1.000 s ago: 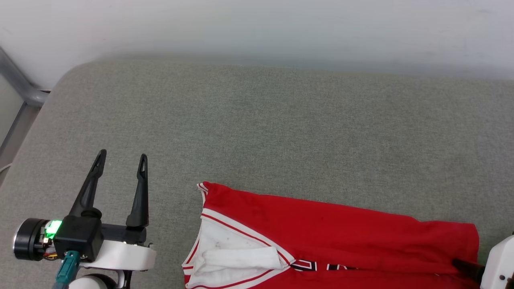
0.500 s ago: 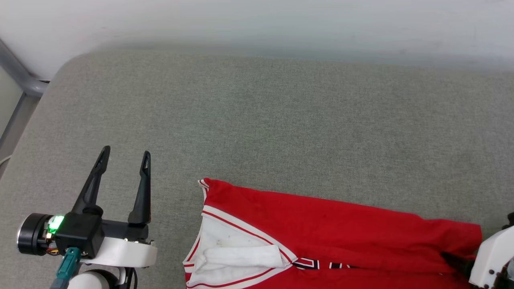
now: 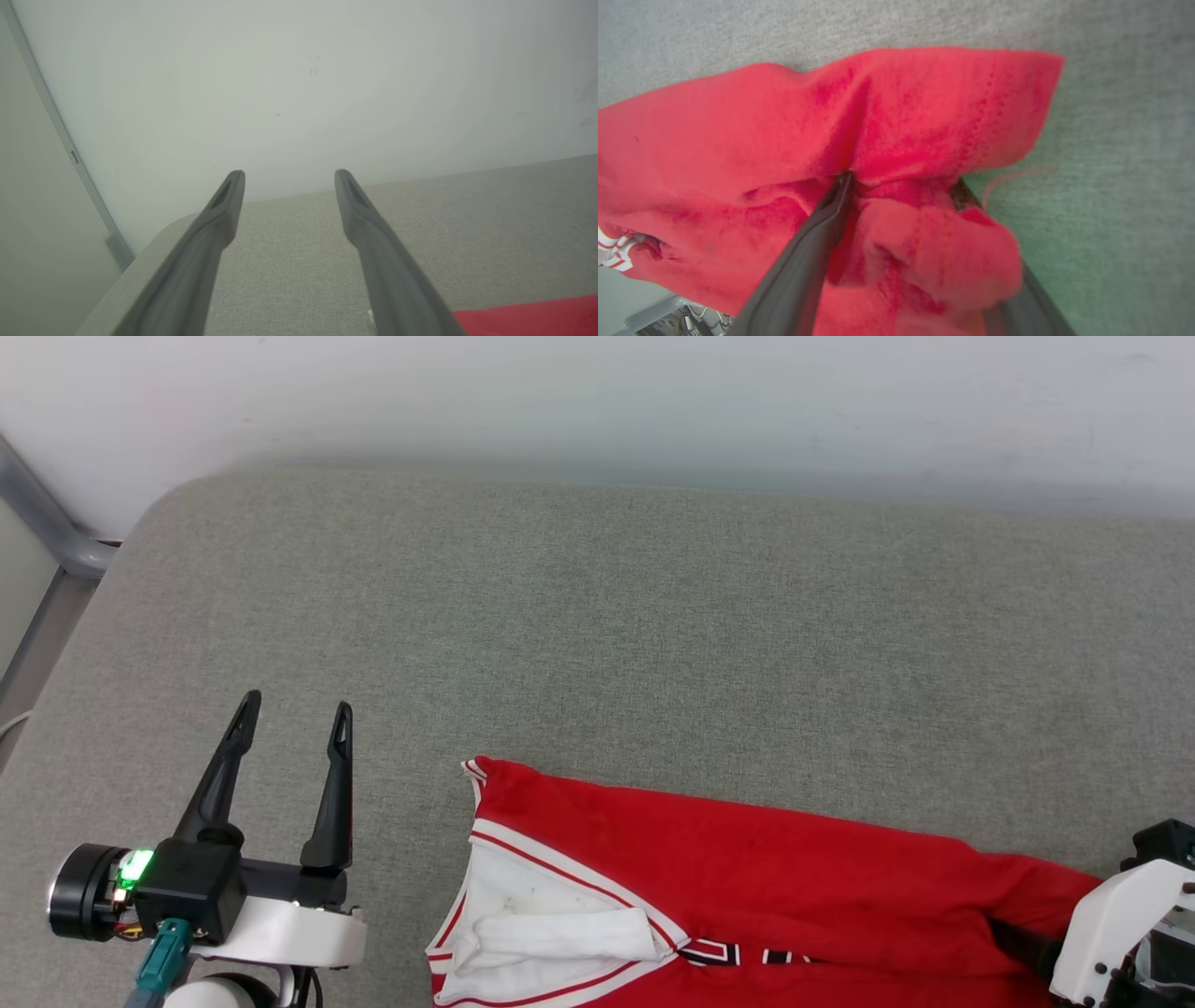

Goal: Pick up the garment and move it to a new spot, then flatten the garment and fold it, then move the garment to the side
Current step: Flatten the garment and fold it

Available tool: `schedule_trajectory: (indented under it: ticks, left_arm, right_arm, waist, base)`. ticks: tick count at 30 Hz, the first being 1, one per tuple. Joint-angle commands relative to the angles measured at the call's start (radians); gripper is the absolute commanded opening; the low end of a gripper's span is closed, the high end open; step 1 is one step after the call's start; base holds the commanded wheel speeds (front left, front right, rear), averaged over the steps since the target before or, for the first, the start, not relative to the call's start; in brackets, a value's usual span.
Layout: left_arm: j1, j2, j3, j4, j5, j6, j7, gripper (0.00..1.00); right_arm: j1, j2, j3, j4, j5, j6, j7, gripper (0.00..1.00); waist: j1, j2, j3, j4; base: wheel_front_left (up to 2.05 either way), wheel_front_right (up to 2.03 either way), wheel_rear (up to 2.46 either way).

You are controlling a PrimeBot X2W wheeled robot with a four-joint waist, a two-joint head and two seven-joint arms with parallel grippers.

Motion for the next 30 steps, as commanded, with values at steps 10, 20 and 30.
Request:
schedule_trajectory:
  ticks: [10,20,30]
  left_arm:
    - [0.022,-0.039,0.040,0.007,0.022,-0.033,-0.002,1.00]
    - [0.026,-0.068,0.079,0.009,0.033,-0.062,-0.002,1.00]
    - [0.034,-0.094,0.099,0.028,0.053,-0.090,-0.002,1.00]
  right_arm:
    - [0.004,0.002,0.062,0.062,0.045,0.008,-0.076,0.00]
    - [0.013,-0.120,0.015,0.064,0.078,0.006,-0.137,0.00]
    - [0.000,-0.211,-0.030,0.093,0.065,0.007,-0.191,0.00]
  waist:
    - [0.0001,0.0000,-0.018,-0.007]
    - [0.0001,0.0000,-0.017,-0.017]
    - [0.0001,0.0000,-0.040,-0.027]
  base:
    - [0.00,0.00,0.00]
    - [0.00,0.00,0.00]
    - [0.00,0.00,0.00]
